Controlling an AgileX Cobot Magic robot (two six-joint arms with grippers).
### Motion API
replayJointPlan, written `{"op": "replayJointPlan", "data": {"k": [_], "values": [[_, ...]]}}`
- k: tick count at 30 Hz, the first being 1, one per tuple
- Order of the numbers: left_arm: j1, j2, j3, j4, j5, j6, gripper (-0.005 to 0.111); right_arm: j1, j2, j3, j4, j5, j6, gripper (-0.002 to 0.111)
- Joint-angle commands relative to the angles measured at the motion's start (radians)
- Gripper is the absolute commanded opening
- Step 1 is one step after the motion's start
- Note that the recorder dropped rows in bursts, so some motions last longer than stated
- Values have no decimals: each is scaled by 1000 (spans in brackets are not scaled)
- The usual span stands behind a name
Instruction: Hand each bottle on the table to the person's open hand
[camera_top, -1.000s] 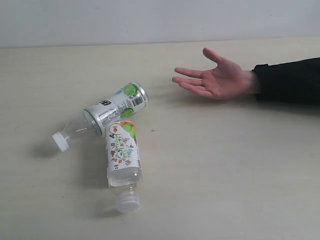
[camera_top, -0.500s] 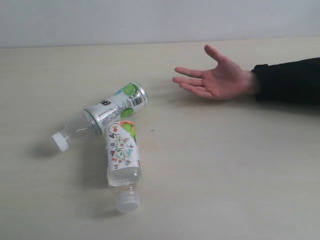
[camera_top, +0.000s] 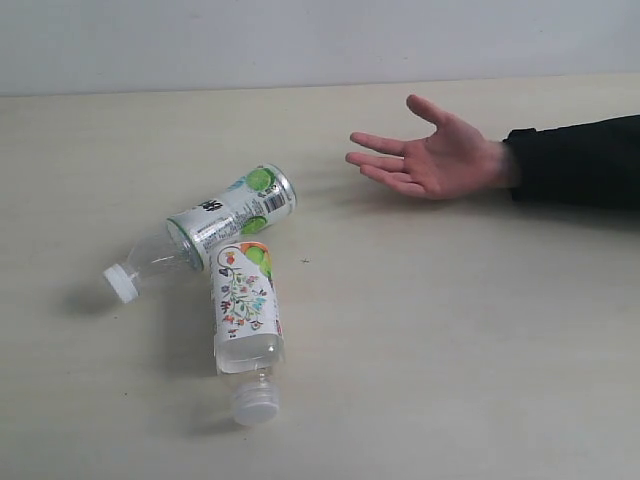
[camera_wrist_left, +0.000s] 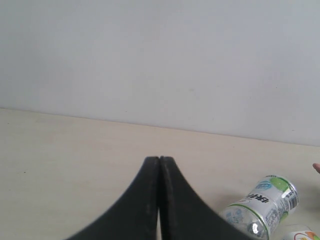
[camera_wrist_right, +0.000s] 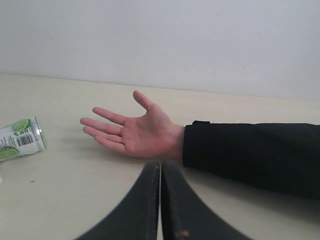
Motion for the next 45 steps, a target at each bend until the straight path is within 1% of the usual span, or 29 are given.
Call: {"op": "replayJointPlan", "data": {"k": [1,5,10,14,32,34,36,38,39,41,45], "values": [[1,-7,0,4,-4,5,0,0,-11,-11,-12,7,-7,1],[1,-7,0,4,-4,5,0,0,-11,23,-23,80,-7,1],[1,-7,0,4,-4,5,0,0,-11,72,-31,13,-2,1],[1,-7,0,4,-4,5,0,0,-11,99,-31,44,8,1],[1,-7,0,4,-4,5,0,0,-20,99,-22,42,20,1],[1,-7,0,4,-26,2,0,0,-20,99,-22,42,20,1],[1,-7,0,-27,-64,-87,0,0,-20,99,-22,42,20,1],[1,-7,0,-99,-96,-315,0,0,-20,99,-22,42,20,1],[1,-7,0,-99,-105,-392,0,0,-20,99,-22,42,20,1],[1,-7,0,-99,-135,-437,0,0,-20,99,-23,42,21,1],[1,-7,0,-99,-144,-437,0,0,-20,99,-23,42,21,1]]}}
